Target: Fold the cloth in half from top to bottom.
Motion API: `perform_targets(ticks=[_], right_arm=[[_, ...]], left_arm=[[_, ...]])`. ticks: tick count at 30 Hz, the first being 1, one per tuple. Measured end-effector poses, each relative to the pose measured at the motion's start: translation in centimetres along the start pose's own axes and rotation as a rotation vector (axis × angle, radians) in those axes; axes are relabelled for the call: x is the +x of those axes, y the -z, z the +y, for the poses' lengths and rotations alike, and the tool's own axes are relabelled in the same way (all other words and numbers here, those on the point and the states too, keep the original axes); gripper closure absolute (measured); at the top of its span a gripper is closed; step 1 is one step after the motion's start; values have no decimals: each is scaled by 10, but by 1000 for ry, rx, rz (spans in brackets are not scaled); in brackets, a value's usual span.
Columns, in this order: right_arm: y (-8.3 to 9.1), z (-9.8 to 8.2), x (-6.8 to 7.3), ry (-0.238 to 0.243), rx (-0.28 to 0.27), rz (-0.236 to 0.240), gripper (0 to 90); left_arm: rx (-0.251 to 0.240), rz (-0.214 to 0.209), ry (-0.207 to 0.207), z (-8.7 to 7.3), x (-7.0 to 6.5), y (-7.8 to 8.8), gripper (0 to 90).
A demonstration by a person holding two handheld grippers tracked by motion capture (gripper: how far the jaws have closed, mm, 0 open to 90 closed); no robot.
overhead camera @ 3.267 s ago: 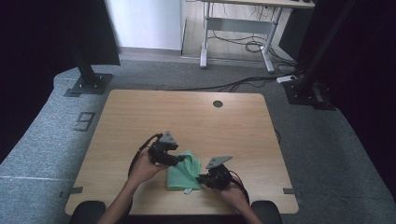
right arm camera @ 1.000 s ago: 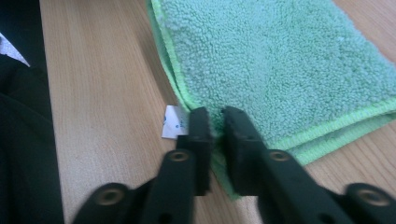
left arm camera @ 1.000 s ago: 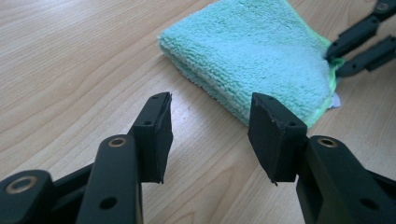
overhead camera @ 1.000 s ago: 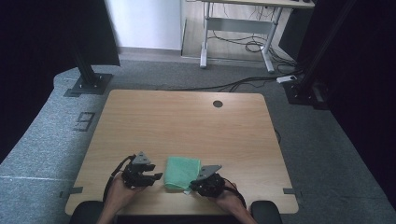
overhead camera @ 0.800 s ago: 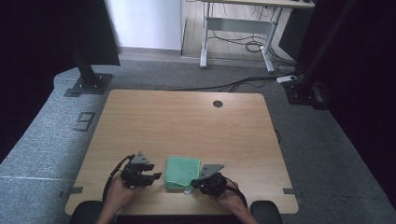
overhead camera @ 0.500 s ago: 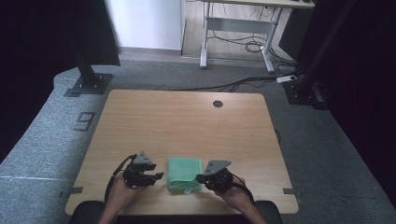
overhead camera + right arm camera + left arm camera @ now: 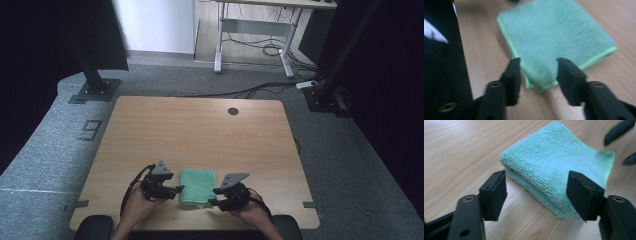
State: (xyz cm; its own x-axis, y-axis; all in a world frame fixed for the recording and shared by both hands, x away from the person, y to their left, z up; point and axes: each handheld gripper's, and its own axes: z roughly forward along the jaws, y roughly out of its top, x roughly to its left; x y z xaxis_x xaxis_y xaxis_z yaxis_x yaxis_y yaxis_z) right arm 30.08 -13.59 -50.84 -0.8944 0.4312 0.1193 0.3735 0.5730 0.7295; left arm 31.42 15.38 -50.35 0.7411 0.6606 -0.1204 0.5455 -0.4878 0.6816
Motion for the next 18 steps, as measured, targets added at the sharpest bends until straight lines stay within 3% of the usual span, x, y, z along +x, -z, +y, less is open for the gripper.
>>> perform_targets(ticks=[3, 7, 12, 18], right_arm=[[3, 3, -13, -58, -14, -53, 365], [-12, -1, -24, -117, -13, -133, 263], [-31, -10, -23, -98, 42, -191, 183], [-35, -12, -24, -88, 39, -231, 148]], left_arm=[[32, 16, -9, -3, -2, -6, 291], [64, 38, -1, -11, -1, -13, 279], [80, 58, 4, -20, -1, -22, 276], [59, 71, 8, -22, 2, -25, 266]])
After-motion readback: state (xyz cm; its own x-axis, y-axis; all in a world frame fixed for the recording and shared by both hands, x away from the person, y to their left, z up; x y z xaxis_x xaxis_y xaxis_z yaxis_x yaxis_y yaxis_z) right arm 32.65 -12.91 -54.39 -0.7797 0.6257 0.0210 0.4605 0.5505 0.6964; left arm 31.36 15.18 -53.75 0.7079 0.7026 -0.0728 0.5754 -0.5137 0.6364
